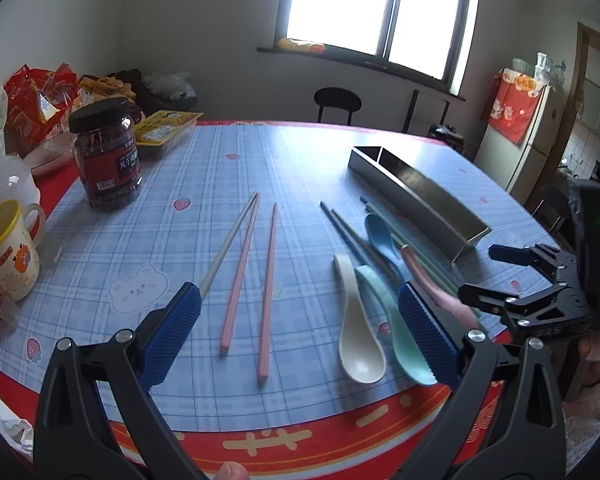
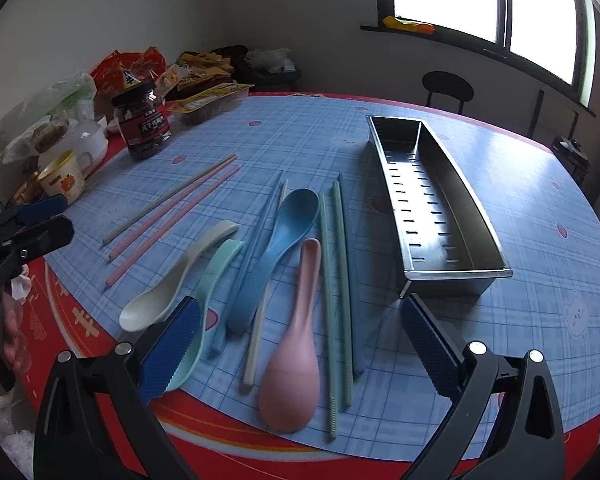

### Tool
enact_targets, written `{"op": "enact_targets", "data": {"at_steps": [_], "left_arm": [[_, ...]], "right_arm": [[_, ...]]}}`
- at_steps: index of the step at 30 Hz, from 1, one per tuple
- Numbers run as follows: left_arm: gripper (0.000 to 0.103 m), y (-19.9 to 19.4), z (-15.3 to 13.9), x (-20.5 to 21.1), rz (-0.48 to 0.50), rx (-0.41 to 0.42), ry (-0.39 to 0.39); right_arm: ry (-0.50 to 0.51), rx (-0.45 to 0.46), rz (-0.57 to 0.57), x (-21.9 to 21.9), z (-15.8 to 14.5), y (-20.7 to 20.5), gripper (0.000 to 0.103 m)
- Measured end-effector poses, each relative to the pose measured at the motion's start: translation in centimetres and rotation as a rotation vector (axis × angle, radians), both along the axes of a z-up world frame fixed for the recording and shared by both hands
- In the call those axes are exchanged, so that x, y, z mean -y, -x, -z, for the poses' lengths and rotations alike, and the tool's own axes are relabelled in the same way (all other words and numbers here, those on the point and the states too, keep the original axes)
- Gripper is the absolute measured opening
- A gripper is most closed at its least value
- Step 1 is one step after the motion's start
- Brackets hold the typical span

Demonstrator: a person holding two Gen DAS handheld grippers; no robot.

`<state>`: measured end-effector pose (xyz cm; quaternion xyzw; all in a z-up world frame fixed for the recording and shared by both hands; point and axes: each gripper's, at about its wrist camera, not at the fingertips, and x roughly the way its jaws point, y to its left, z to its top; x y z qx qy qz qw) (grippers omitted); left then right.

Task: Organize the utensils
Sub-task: 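Move the right tool toward the white and mint spoons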

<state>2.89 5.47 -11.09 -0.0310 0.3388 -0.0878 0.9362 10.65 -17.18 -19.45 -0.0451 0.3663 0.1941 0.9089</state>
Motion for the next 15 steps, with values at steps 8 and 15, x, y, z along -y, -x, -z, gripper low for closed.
{"op": "enact_targets", "data": {"at_steps": [8, 15], "left_arm": [[0.097, -1.0, 1.1, 0.2, -0.024, -0.022, -0.052], [0.097, -1.1, 1.5, -0.3, 0.003, -0.011, -0.018]], "right_arm": [[0.013, -0.002, -0.073, -1.3, 0.3, 0.0, 0.098], [-0.052, -0.045, -0.165, -2.7, 0.7, -0.2, 0.085]]}}
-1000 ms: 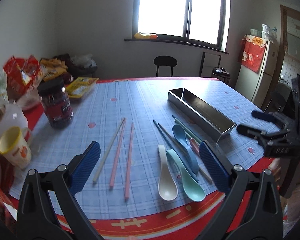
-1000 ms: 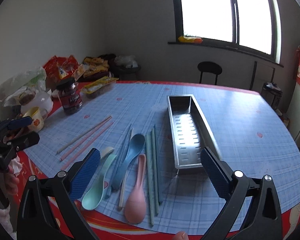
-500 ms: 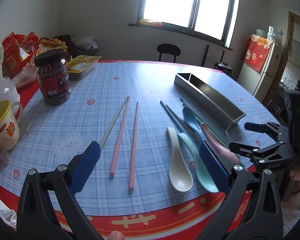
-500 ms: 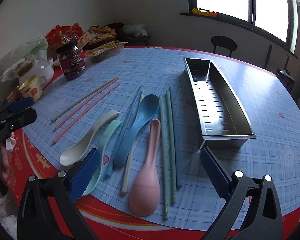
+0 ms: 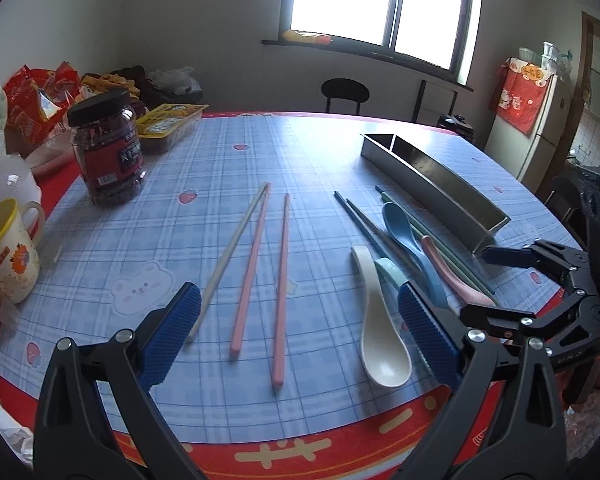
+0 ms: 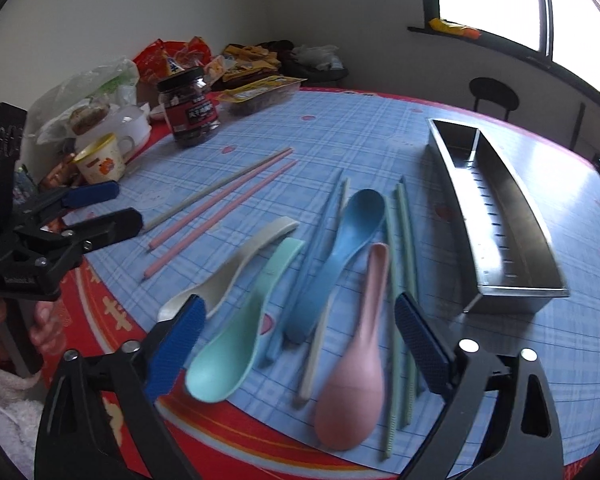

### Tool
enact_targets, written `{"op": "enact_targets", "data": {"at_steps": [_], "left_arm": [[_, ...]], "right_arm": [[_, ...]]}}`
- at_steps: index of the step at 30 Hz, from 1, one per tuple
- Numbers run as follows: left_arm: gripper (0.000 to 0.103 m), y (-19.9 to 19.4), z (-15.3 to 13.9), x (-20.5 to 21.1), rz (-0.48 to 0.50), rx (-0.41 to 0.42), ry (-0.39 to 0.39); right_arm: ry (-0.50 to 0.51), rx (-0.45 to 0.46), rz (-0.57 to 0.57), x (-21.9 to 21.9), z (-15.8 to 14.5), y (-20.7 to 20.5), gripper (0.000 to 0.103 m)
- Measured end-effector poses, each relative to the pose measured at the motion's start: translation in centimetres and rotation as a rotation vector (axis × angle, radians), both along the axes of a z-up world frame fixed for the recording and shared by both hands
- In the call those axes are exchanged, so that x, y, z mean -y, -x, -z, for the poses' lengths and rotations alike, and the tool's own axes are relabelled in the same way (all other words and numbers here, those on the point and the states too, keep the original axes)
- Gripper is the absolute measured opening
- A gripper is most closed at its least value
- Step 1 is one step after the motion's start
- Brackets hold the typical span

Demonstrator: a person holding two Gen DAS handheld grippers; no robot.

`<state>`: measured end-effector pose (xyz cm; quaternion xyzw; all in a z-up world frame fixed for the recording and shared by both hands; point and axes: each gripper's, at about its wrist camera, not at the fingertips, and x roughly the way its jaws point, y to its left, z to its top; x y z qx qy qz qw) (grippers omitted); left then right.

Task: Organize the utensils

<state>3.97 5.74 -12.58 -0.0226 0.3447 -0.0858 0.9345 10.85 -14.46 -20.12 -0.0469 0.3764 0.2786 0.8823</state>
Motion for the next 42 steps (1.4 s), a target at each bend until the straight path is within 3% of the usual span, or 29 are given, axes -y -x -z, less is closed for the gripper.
{"op": "enact_targets", "data": {"at_steps": [2, 8, 10, 11, 12, 18, 25, 32, 34, 35, 38, 42], "left_arm": [[0.097, 0.1, 0.1, 0.1, 0.003, 0.014, 0.006], [0.096, -0.5, 0.8, 0.6, 0.049, -0.022, 0.033], [0.092, -0.6, 0.7, 0.4, 0.05, -0.022, 0.043], [0.085, -0.6, 0.6, 0.3, 0.051, -0.02, 0.045], [0.075, -0.7, 0.6, 0.3, 0.052, -0.022, 0.044], [0.053, -1.2, 0.9, 1.0, 0.076, -0.046, 0.007], [0.051, -1.9, 2.3, 2.5, 0.146, -0.098, 0.001], [0.051, -2.4, 3.5, 3.0, 0.196, -0.145, 0.058], [0.05, -2.6, 3.7, 2.9, 0.196, -0.161, 0.072], [0.046, -2.7, 3.8, 2.9, 0.197, -0.167, 0.082], [0.029, -3.0, 4.0, 3.0, 0.192, -0.183, 0.072], [0.025, -3.7, 4.4, 3.8, 0.206, -0.204, 0.046]], "right_arm": [[-0.017, -0.041, -0.024, -0.4, 0.3, -0.3, 0.07], [-0.049, -0.111, -0.079, -1.2, 1.3, -0.6, 0.041], [-0.064, -0.127, -0.096, -1.4, 1.4, -0.6, 0.034], [-0.072, -0.136, -0.103, -1.6, 1.5, -0.6, 0.032], [-0.074, -0.141, -0.105, -1.6, 1.6, -0.7, 0.031], [-0.087, -0.177, -0.099, -1.8, 2.3, -1.4, 0.024], [-0.092, -0.205, -0.117, -2.2, 3.2, -1.9, 0.024], [-0.096, -0.208, -0.14, -2.4, 3.7, -1.7, 0.024], [-0.103, -0.211, -0.142, -2.3, 3.8, -1.7, 0.017], [-0.105, -0.215, -0.143, -2.2, 3.9, -1.7, 0.011], [-0.102, -0.206, -0.136, -2.1, 3.8, -1.5, 0.007], [-0.114, -0.198, -0.127, -1.7, 3.8, -1.5, 0.006]]}}
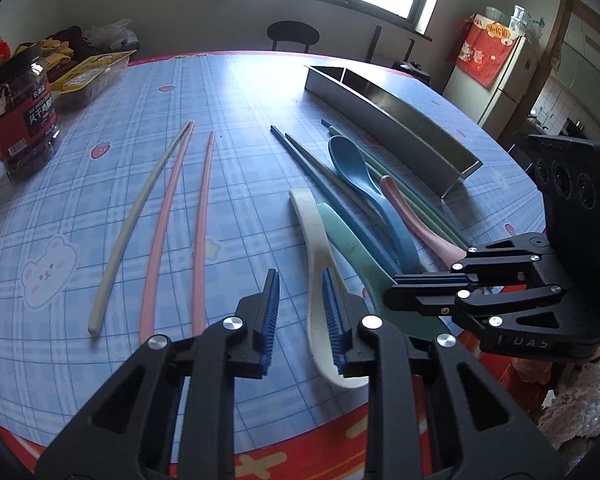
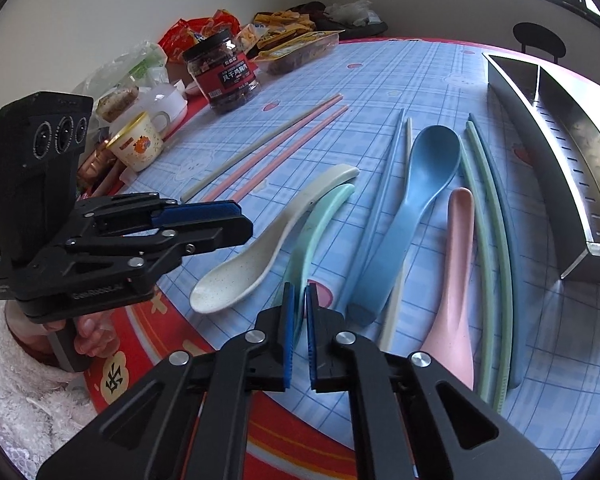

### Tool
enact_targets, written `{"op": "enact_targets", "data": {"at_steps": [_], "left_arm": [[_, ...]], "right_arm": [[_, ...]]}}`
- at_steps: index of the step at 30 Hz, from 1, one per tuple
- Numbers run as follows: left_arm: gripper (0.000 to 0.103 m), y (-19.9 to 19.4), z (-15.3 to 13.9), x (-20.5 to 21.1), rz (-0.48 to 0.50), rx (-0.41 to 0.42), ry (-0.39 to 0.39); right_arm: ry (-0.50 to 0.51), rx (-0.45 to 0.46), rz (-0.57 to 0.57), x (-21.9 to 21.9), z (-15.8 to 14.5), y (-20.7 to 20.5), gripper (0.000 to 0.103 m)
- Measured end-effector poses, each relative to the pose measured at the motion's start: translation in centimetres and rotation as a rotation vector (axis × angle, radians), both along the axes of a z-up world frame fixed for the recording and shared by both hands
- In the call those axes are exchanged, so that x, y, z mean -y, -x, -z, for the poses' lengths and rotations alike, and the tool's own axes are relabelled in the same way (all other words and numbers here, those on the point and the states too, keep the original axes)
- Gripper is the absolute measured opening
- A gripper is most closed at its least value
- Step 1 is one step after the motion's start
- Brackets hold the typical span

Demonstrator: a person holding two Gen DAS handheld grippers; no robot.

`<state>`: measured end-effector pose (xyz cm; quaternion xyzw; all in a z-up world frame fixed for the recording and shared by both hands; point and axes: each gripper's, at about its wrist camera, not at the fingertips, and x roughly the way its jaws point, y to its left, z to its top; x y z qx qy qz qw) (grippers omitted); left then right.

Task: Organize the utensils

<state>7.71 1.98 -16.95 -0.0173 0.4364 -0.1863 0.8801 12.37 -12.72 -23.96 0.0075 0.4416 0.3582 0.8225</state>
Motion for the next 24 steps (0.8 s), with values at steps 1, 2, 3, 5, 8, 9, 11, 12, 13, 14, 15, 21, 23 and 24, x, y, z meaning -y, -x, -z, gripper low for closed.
{"op": "enact_targets", "data": {"at_steps": [1, 2, 3, 5, 8, 9, 11, 12, 13, 14, 15, 21, 23, 24], "left_arm": [[0.025, -0.2, 0.1, 0.1, 0.006, -0.007, 0.005], [0.025, -0.4, 0.2, 0.1, 0.01, -0.015, 0.011], [0.025, -0.7, 0.3, 0.2, 0.012, -0.025, 0.016], [0.025, -1.5, 0.7, 0.2, 0.02, -0.052, 0.032], [0.024, -2.1, 1.2, 0.2, 0.03, -0.081, 0.061], [0.024, -2.2, 1.3, 0.2, 0.032, -0.09, 0.073], [0.024, -2.7, 1.5, 0.3, 0.044, -0.109, 0.096], [0.024, -2.7, 1.5, 0.4, 0.045, -0.11, 0.098], [0.024, -2.8, 1.5, 0.5, 0.047, -0.111, 0.095], [0.024, -2.9, 1.5, 0.6, 0.051, -0.111, 0.094], [0.024, -2.9, 1.5, 0.6, 0.052, -0.113, 0.098], [0.023, -2.6, 1.6, 0.9, 0.087, -0.126, 0.136], [0.023, -2.4, 1.6, 1.1, 0.09, -0.116, 0.125], [0.023, -2.4, 1.7, 1.1, 0.09, -0.117, 0.129]], "right_arm": [[-0.001, 0.001, 0.002, 0.0, 0.0, 0.0, 0.006], [0.0, 0.005, 0.004, 0.0, 0.0, 0.0, 0.006], [0.002, 0.01, 0.006, 0.0, 0.0, 0.0, 0.006], [0.005, 0.017, 0.006, 0.0, 0.0, 0.0, 0.006], [-0.001, 0.014, 0.005, 0.1, 0.0, 0.0, 0.006], [-0.004, 0.012, 0.005, 0.1, 0.1, 0.0, 0.006], [-0.014, 0.004, 0.005, 0.2, 0.1, -0.1, 0.006], [-0.016, 0.002, 0.006, 0.3, 0.1, -0.2, 0.006], [-0.018, 0.001, 0.006, 0.3, 0.1, -0.2, 0.006], [-0.02, 0.0, 0.007, 0.4, 0.1, -0.2, 0.006], [-0.022, -0.002, 0.008, 0.5, 0.1, -0.2, 0.006], [-0.035, -0.014, 0.005, 0.6, 0.2, -0.4, 0.006], [-0.036, -0.014, 0.005, 0.6, 0.2, -0.4, 0.006], [-0.035, -0.014, 0.005, 0.6, 0.2, -0.3, 0.006]]}}
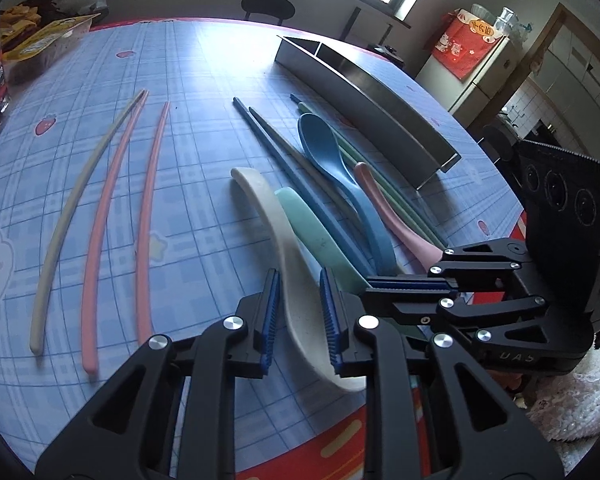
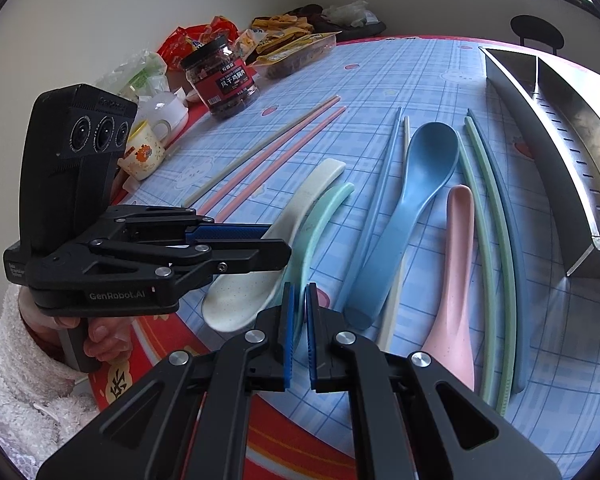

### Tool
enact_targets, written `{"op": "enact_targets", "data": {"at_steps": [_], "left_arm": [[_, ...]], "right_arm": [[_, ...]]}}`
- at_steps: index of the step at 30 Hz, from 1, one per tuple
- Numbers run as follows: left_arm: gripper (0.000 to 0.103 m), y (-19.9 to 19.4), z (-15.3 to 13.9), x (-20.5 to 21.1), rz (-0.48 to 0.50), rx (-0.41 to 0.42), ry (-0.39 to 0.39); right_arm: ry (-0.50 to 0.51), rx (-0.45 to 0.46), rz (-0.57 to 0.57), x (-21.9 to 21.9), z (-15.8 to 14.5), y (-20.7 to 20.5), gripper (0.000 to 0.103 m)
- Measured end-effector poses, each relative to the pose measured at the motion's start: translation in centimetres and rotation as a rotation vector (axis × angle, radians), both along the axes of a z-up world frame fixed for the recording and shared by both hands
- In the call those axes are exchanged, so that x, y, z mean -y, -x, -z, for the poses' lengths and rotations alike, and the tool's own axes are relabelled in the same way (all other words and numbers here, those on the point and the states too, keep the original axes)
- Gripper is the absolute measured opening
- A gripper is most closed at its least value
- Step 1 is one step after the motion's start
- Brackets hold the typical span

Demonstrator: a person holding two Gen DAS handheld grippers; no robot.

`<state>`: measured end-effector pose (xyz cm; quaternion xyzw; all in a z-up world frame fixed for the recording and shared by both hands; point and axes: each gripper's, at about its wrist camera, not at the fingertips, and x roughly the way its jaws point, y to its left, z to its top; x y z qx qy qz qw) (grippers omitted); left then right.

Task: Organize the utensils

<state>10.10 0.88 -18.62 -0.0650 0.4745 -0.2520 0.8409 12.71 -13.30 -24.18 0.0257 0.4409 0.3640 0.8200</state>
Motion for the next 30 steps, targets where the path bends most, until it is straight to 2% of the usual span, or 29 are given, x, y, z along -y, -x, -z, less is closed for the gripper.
{"op": "enact_targets", "data": {"at_steps": [2, 6, 15, 24, 27, 30], "left_arm": [[0.016, -0.1, 0.2, -0.2, -0.006, -0.01, 0.018], [0.014, 0.2, 0.3, -1.0, -0.034, -0.009, 0.042], [0.014, 1.7, 0.0, -2.3, -0.083, 0.031, -0.006], [0.015, 2.0, 0.5, -4.0, -0.12, 0.017, 0.066], [0.015, 2.0, 0.5, -3.9, -0.121, 0.019, 0.072], [0.015, 2.2, 0.4, -3.5, -0.121, 0.035, 0.043]], "right_arm": [[0.001, 0.0, 0.0, 0.0, 0.0, 0.0, 0.006], [0.0, 0.0, 0.0, 0.0, 0.0, 0.0, 0.006], [0.012, 0.0, -0.009, -0.5, 0.0, -0.1, 0.008], [0.028, 0.014, -0.025, -1.1, 0.0, -0.1, 0.01], [0.031, 0.018, -0.029, -1.1, 0.0, -0.1, 0.01], [0.026, 0.016, -0.034, -1.1, 0.0, -0.1, 0.01]]}}
